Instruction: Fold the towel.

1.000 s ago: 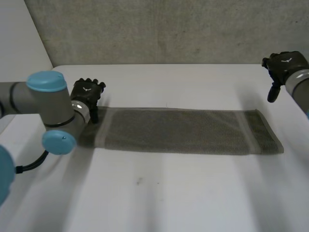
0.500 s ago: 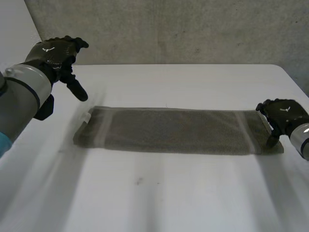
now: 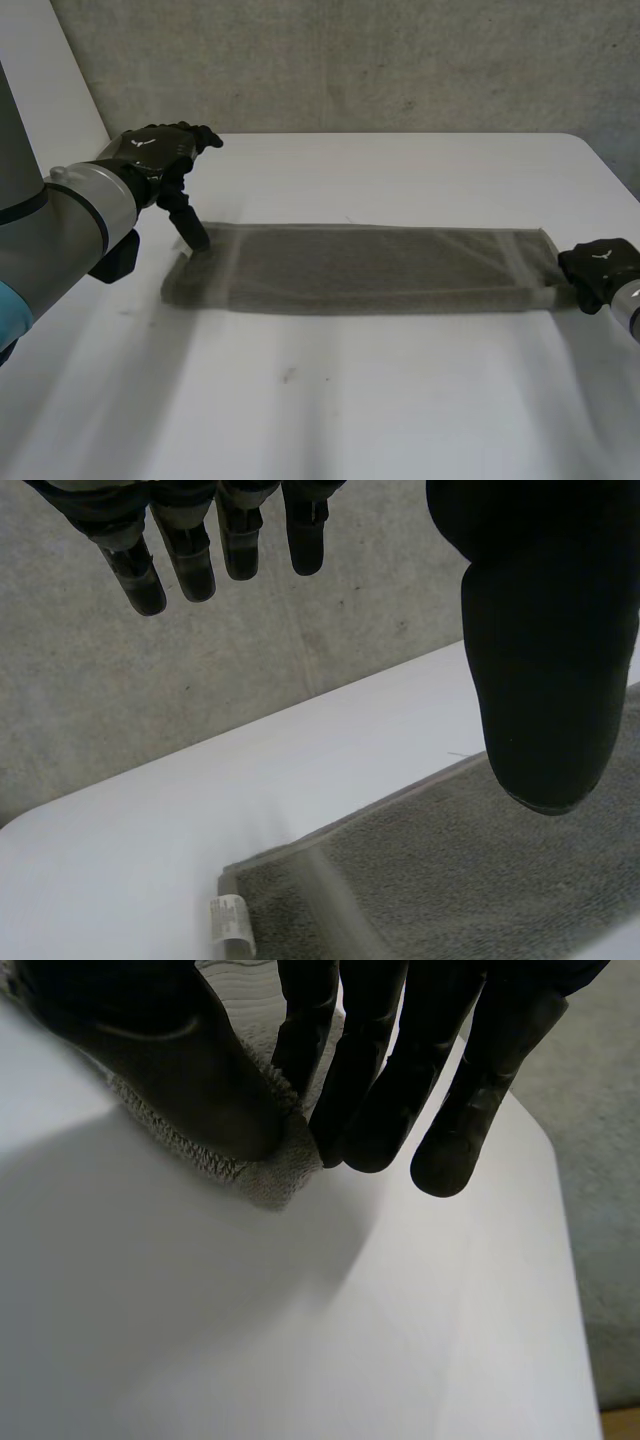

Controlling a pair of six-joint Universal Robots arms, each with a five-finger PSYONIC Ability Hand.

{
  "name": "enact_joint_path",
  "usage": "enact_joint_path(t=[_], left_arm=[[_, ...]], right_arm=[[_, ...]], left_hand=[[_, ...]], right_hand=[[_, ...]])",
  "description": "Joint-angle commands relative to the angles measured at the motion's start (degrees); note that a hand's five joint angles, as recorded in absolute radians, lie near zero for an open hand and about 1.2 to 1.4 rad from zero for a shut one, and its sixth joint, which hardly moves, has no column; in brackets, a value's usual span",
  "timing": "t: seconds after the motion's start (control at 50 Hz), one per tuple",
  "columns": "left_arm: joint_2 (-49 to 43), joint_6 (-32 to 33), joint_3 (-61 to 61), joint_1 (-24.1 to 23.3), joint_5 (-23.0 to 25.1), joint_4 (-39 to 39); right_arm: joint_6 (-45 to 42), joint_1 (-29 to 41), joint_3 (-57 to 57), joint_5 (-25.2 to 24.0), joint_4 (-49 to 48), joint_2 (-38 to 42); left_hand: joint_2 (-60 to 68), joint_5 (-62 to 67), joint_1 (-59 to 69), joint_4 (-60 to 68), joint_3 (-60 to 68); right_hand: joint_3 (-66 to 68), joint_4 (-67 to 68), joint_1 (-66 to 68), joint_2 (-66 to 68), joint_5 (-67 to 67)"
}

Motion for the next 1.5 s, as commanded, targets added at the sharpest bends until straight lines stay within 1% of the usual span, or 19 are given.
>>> enact_joint_path(t=[0.02,0.2,0.34,0.44,0.48,0.5,0.54,0.6,0.64,0.66,0.7,0.8,0.98,1.22,1.32,1.34,1.36,1.4,1.5], left_arm=[[0.04,0.02,-0.25,-0.64,-0.01,0.07],[0.66,0.11,-0.16,-0.47,-0.01,0.07],[0.92,0.20,0.45,0.15,0.07,0.07],[1.45,0.20,0.63,0.06,-0.01,0.07],[1.54,0.20,0.63,0.06,-0.01,0.07],[1.54,0.11,0.71,0.15,-0.01,0.07],[1.54,0.11,0.63,0.06,-0.01,0.07],[1.54,0.11,0.63,-0.11,-0.01,0.07],[1.54,0.11,0.54,-0.11,-0.01,0.07],[1.54,0.11,0.54,-0.11,-0.01,0.07],[1.54,0.11,0.45,-0.11,-0.01,0.07],[1.54,0.02,0.45,0.15,-0.01,0.07],[1.54,0.02,0.45,0.15,-0.01,0.24],[1.54,0.02,0.36,-0.03,-0.01,1.12],[1.54,0.02,0.10,-0.11,-0.01,1.21],[1.54,0.02,0.10,-0.11,-0.01,1.21],[1.54,0.02,0.10,-0.11,-0.01,1.21],[1.54,0.02,0.19,-0.11,-0.01,1.21],[1.45,0.02,0.28,-0.20,-0.01,1.30]], right_arm=[[0.02,-3.84,-0.98,0.48,-0.15,-0.97],[-6.73,-14.02,-5.80,0.75,0.03,-1.05],[-8.94,-15.09,-12.50,1.27,1.35,-1.41],[-8.33,-5.69,-15.66,2.24,2.67,-4.40],[-8.06,4.81,-18.81,3.73,2.67,-4.66],[-8.06,4.86,-18.82,3.74,2.67,-4.66],[-8.24,14.30,-20.66,4.61,2.49,-4.49],[-8.59,19.36,-21.11,4.70,2.23,-3.78],[-8.42,28.98,-22.07,4.53,1.53,-0.46],[-8.41,29.03,-22.08,4.53,1.52,-0.44],[-8.33,36.73,-22.69,4.53,0.91,2.97],[-8.15,44.12,-22.69,4.35,0.82,8.77],[-8.06,48.80,-21.37,3.38,0.64,11.60],[-8.67,49.06,-18.48,-3.47,0.91,8.35],[-7.54,48.89,-18.65,-0.58,0.73,8.18],[-6.75,48.45,-18.74,0.91,0.73,7.74],[-6.74,48.45,-18.74,0.92,0.73,7.73],[-5.17,48.10,-18.82,2.50,0.82,7.03],[-3.06,47.22,-17.69,3.20,0.82,6.59]], left_hand=[[0.47,-1.77,-0.04,0.48,0.45],[0.42,-1.82,-0.08,0.43,0.40],[0.42,-1.82,-0.08,0.43,0.40],[0.42,-1.82,-0.08,0.43,0.40],[0.42,-1.82,-0.08,0.43,0.40],[0.42,-1.82,-0.08,0.43,0.40],[0.42,-1.82,-0.08,0.43,0.40],[0.42,-1.82,-0.08,0.43,0.40],[0.42,-1.82,-0.08,0.43,0.40],[0.42,-1.82,-0.08,0.43,0.40],[0.42,-1.82,-0.08,0.43,0.40],[0.42,-1.82,-0.08,0.43,0.40],[0.42,-1.82,-0.08,0.43,0.40],[0.42,-1.82,-0.08,0.43,0.40],[0.42,-1.82,-0.08,0.43,0.40],[0.42,-1.82,-0.08,0.43,0.40],[0.42,-1.82,-0.08,0.43,0.40],[0.42,-1.82,-0.08,0.43,0.40],[0.42,-1.82,-0.08,0.43,0.40]], right_hand=[[3.28,3.20,5.15,4.79,3.85],[3.28,3.20,5.15,4.79,3.85],[3.28,3.20,5.15,4.79,3.85],[3.28,3.20,5.15,4.79,3.85],[3.28,3.20,5.15,4.79,3.85],[3.28,3.20,5.15,4.79,3.85],[3.28,3.20,5.15,4.79,3.85],[3.28,3.20,5.15,4.79,3.85],[3.28,3.20,5.15,4.79,3.85],[3.28,3.20,5.15,4.79,3.85],[3.28,3.20,5.15,4.79,3.85],[3.28,3.20,5.15,4.79,3.85],[3.28,3.20,5.15,4.79,3.85],[3.28,3.20,5.15,4.79,3.85],[3.28,3.20,5.15,4.79,3.85],[-13.15,-13.23,-11.27,-11.64,-12.58],[-13.31,-13.39,-11.44,-11.80,-12.74],[-65.40,-65.48,-63.53,-63.89,-64.83],[-66.72,-66.80,-64.85,-65.21,-66.15]])
